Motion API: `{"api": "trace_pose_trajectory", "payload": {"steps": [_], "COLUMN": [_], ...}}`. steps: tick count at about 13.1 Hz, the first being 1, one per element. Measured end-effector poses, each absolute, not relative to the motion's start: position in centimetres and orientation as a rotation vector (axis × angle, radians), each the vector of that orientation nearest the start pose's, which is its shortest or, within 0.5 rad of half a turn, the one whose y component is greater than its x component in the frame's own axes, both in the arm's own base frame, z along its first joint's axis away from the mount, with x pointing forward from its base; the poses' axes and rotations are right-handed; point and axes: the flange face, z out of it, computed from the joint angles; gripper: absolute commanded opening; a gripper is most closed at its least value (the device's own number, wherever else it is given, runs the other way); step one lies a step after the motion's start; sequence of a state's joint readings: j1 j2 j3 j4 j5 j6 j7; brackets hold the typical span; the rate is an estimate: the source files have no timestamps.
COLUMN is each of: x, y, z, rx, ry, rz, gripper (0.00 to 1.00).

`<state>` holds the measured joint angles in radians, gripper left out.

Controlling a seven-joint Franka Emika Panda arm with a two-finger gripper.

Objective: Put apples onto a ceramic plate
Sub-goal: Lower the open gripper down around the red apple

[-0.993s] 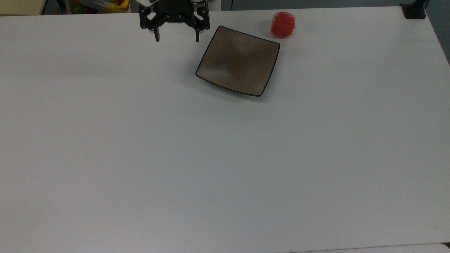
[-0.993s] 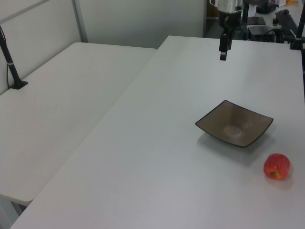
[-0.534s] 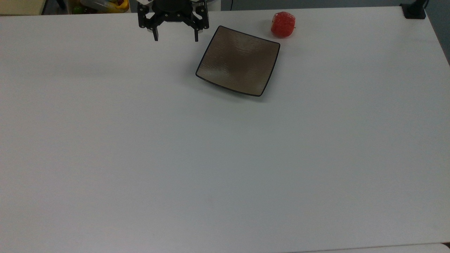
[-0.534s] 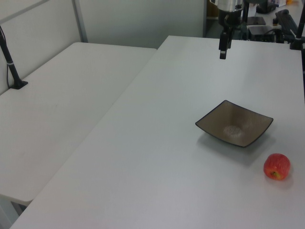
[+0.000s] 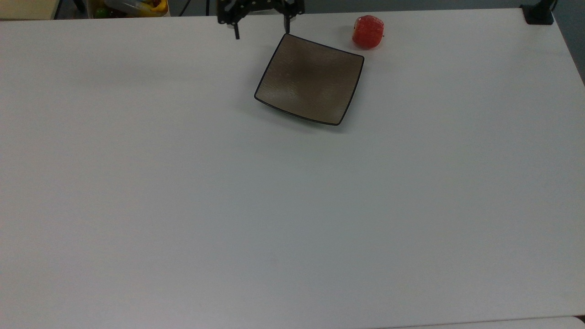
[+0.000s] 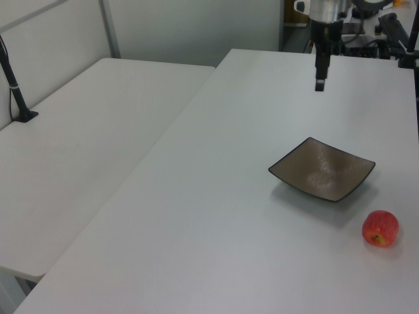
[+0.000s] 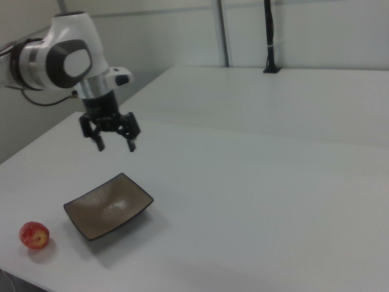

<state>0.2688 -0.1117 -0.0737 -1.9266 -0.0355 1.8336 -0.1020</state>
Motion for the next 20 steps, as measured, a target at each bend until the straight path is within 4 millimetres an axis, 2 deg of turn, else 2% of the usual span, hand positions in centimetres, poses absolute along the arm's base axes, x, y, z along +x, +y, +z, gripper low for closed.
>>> {"api": "trace_pose_trajectory", "payload": {"steps": [2,4,5,8,10,13,14,16,20], "x": [48.6,44.9,43.5,40.0,37.8,33.2,32.2,31.8,33.0], "y": [14.9,19.0,20.6,24.6,27.1,31.7,32.5,33.1,34.1], "z": [53.4,53.0,52.7,49.4,47.9,45.2,44.2,42.2,38.2], "rx": [-3.063,-2.974,-2.937,-2.803,-2.728,-2.626,-2.604,-2.574,-2.526], "ry": [-0.812,-1.119,-1.238,-1.57,-1.727,-1.941,-1.981,-2.004,-2.001], "rz": [-0.01,0.004,0.014,0.127,0.175,0.26,0.293,0.359,0.397], "gripper": [1.0,1.0,1.0,1.0,1.0,1.0,1.0,1.0,1.0]}}
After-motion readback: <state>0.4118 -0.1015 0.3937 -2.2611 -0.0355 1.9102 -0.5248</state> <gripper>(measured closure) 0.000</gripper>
